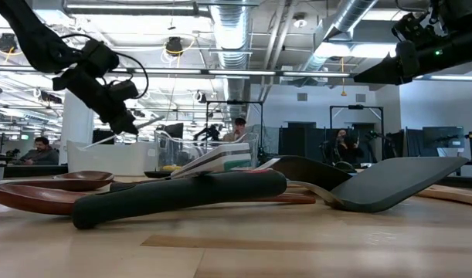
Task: Pick & Place Kitchen Items
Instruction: Put the green table knife into the white bin
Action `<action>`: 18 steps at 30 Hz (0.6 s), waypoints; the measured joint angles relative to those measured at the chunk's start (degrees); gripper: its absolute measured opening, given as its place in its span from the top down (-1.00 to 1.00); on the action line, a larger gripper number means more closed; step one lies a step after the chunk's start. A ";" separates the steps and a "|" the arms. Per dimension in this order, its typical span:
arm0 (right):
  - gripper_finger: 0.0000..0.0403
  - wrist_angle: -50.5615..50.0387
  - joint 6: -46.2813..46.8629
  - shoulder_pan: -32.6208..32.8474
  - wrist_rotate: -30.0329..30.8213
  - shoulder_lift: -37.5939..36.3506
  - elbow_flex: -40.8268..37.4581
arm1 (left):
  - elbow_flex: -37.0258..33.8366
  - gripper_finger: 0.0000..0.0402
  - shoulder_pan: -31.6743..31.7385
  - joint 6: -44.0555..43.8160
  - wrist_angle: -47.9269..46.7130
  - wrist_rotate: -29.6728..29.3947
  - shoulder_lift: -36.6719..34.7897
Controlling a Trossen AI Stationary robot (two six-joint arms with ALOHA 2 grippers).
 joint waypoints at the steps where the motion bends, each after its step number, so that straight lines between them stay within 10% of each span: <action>1: 0.99 0.01 0.00 0.00 0.00 -0.02 0.00 | 0.00 0.89 0.03 -0.01 0.01 -0.05 0.00; 18: 0.99 0.01 0.00 0.04 0.00 0.00 0.00 | 0.00 0.89 -0.02 -0.02 -0.07 -1.44 0.00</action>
